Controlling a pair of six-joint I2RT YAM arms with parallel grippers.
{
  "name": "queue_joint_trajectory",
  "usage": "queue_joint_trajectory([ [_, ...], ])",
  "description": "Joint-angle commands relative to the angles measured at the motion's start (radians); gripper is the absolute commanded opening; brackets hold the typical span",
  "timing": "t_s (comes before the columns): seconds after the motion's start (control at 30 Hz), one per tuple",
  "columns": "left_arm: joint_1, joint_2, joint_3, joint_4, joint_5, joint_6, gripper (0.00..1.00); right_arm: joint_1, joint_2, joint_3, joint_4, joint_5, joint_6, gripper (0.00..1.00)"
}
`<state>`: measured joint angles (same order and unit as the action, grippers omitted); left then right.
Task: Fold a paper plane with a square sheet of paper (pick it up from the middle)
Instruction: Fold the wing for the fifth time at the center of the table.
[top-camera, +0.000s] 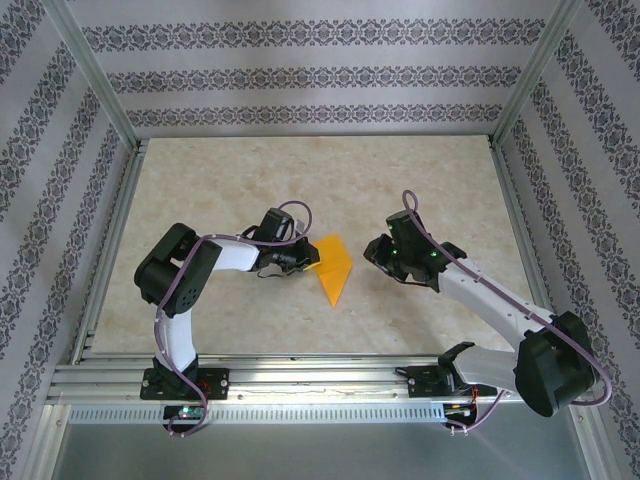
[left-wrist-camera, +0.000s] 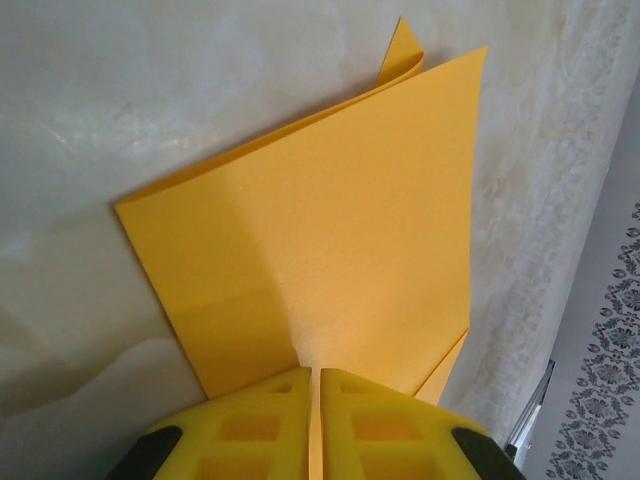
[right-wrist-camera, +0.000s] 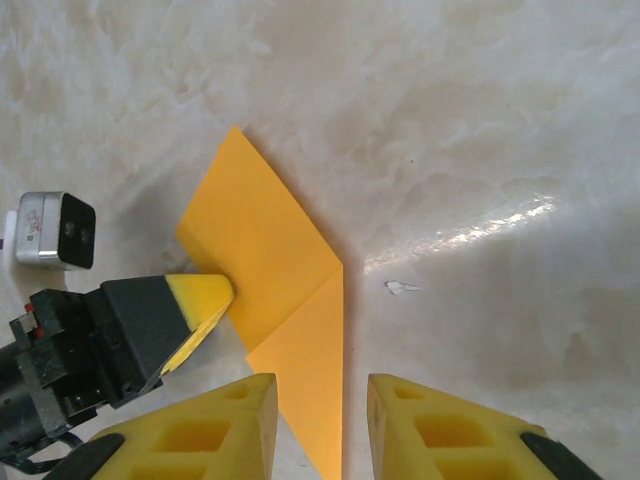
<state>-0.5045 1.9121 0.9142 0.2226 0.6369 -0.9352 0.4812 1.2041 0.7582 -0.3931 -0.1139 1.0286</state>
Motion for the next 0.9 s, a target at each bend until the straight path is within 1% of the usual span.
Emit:
queue_joint_trajectory([
  [0.0, -0.01, -0.003, 0.02, -0.073, 0.027, 0.029, 0.1, -0.011, -0.014, -0.008, -0.045, -0.01, -0.014, 0.29],
  [0.03, -0.009, -0.003, 0.019, -0.066, 0.029, 0.029, 0.1, -0.013, -0.015, 0.002, -0.065, -0.005, -0.033, 0.29],
  [0.1, -0.009, -0.002, 0.015, -0.053, 0.033, 0.028, 0.1, -0.011, -0.023, 0.049, -0.144, 0.049, -0.083, 0.3],
  [0.2, -0.011, 0.006, 0.015, -0.047, 0.036, 0.043, 0.09, -0.001, -0.07, 0.141, -0.283, 0.182, -0.21, 0.3],
  [0.23, -0.01, 0.014, 0.018, -0.042, 0.042, 0.049, 0.09, 0.009, -0.096, 0.168, -0.302, 0.24, -0.279, 0.33],
  [0.27, -0.011, 0.021, 0.019, -0.04, 0.046, 0.056, 0.09, 0.017, -0.124, 0.177, -0.3, 0.286, -0.344, 0.37],
  [0.3, -0.009, 0.028, 0.02, -0.036, 0.046, 0.06, 0.09, 0.013, -0.149, 0.17, -0.28, 0.307, -0.386, 0.42],
  [0.37, -0.009, 0.042, 0.028, -0.018, 0.066, 0.07, 0.08, -0.013, -0.213, 0.117, -0.19, 0.288, -0.489, 0.63],
  [0.4, -0.009, 0.054, 0.039, -0.023, 0.083, 0.083, 0.08, -0.027, -0.242, 0.082, -0.138, 0.268, -0.527, 0.69],
  [0.43, -0.011, 0.069, 0.054, -0.032, 0.102, 0.096, 0.08, -0.04, -0.275, 0.031, -0.06, 0.249, -0.537, 0.85],
  [0.47, -0.011, 0.082, 0.065, -0.031, 0.119, 0.106, 0.08, -0.062, -0.304, -0.021, -0.007, 0.229, -0.494, 0.98],
  [0.5, -0.011, 0.093, 0.072, -0.018, 0.133, 0.109, 0.07, -0.086, -0.329, -0.065, 0.044, 0.184, -0.453, 0.98],
  [0.57, -0.011, 0.112, 0.093, -0.016, 0.163, 0.129, 0.06, -0.166, -0.362, -0.183, 0.284, -0.058, -0.415, 0.98],
  [0.6, -0.012, 0.116, 0.102, -0.023, 0.173, 0.144, 0.06, -0.194, -0.355, -0.223, 0.348, -0.112, -0.36, 0.98],
  [0.63, -0.012, 0.12, 0.117, -0.04, 0.182, 0.167, 0.06, -0.22, -0.334, -0.25, 0.377, -0.141, -0.278, 0.98],
  [0.67, -0.012, 0.123, 0.137, -0.08, 0.186, 0.197, 0.06, -0.247, -0.296, -0.266, 0.403, -0.196, -0.223, 0.98],
  [0.8, -0.015, 0.126, 0.201, -0.22, 0.189, 0.328, 0.06, -0.26, -0.097, -0.245, 0.437, -0.402, -0.128, 0.84],
  [0.87, -0.015, 0.131, 0.224, -0.278, 0.196, 0.381, 0.05, -0.243, 0.01, -0.23, 0.475, -0.47, -0.088, 0.73],
])
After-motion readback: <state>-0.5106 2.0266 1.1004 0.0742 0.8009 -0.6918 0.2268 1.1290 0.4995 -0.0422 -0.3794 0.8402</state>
